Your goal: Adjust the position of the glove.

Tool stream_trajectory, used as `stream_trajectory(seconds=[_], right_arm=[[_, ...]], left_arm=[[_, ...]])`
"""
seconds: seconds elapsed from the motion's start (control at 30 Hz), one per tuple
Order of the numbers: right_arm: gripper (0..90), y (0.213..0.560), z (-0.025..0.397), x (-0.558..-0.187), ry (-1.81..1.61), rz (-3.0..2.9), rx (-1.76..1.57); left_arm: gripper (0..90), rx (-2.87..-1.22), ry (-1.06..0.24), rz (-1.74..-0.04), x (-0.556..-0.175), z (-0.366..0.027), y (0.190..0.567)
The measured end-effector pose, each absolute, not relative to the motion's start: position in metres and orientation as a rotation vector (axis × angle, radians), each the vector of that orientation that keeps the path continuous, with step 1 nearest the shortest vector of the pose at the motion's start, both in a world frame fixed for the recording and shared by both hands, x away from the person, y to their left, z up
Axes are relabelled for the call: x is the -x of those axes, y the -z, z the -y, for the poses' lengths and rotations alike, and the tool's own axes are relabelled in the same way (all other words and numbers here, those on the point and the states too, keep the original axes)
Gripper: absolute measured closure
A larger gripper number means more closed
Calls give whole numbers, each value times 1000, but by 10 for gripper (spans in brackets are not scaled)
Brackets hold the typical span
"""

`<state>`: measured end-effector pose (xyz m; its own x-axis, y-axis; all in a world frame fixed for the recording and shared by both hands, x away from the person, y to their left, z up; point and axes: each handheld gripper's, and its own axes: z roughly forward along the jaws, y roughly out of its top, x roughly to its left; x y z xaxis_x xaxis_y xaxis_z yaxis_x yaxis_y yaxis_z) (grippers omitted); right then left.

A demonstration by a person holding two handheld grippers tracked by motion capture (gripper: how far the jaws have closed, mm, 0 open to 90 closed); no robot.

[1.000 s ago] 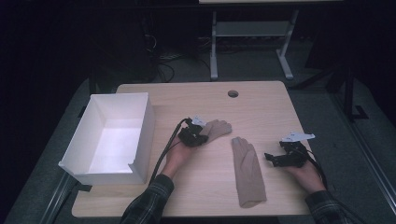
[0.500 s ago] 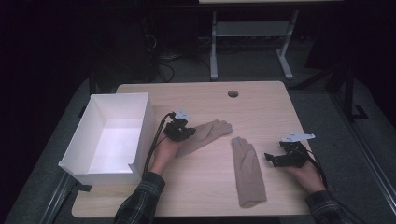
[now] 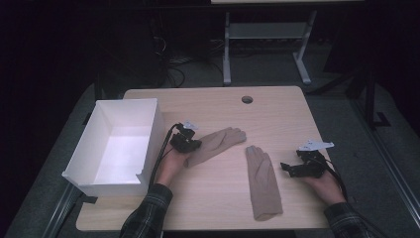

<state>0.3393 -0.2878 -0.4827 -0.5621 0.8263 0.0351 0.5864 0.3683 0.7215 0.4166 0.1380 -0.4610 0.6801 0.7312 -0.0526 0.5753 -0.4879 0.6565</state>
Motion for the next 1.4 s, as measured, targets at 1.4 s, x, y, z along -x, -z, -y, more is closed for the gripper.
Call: stream_trajectory(seconds=[1.4], right_arm=[[133,483,288,-339,-1007,-2302,-1237]], left_arm=[[899,-2371,7,-668,-320,-108,457]])
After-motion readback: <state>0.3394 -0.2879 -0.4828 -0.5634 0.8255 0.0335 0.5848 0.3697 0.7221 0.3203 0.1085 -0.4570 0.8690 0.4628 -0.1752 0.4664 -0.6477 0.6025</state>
